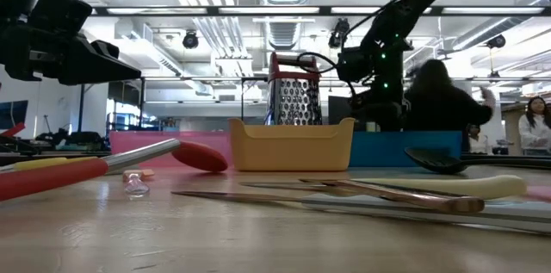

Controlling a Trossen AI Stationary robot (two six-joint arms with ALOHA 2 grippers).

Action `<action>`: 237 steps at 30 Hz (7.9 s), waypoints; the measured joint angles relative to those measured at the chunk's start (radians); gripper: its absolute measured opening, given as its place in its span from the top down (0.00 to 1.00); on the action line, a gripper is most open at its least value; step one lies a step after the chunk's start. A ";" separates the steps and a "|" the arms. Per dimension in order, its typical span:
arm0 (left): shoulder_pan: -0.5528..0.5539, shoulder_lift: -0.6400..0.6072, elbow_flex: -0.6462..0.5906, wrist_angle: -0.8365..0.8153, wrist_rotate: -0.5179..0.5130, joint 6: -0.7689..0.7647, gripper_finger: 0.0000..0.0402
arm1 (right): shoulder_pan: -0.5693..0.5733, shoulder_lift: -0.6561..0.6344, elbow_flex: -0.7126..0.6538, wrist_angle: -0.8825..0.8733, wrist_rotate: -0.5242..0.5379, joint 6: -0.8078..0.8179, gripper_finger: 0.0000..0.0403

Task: Pick & Place Kitchen Items
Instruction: Put the green table knife into the blue bin, then put the red serving spoon into the red bin

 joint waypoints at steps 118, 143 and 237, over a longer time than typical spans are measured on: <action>0.001 0.002 -0.001 0.213 0.002 -0.130 0.91 | 0.859 -1.088 -0.422 0.209 -0.007 0.264 0.98; -0.158 0.349 0.198 0.303 0.389 -0.364 0.72 | 0.859 -1.088 -0.422 0.209 -0.007 0.262 0.98; -0.056 1.237 0.940 -0.551 0.138 -1.115 0.87 | 0.859 -1.088 -0.422 0.209 -0.007 0.260 0.98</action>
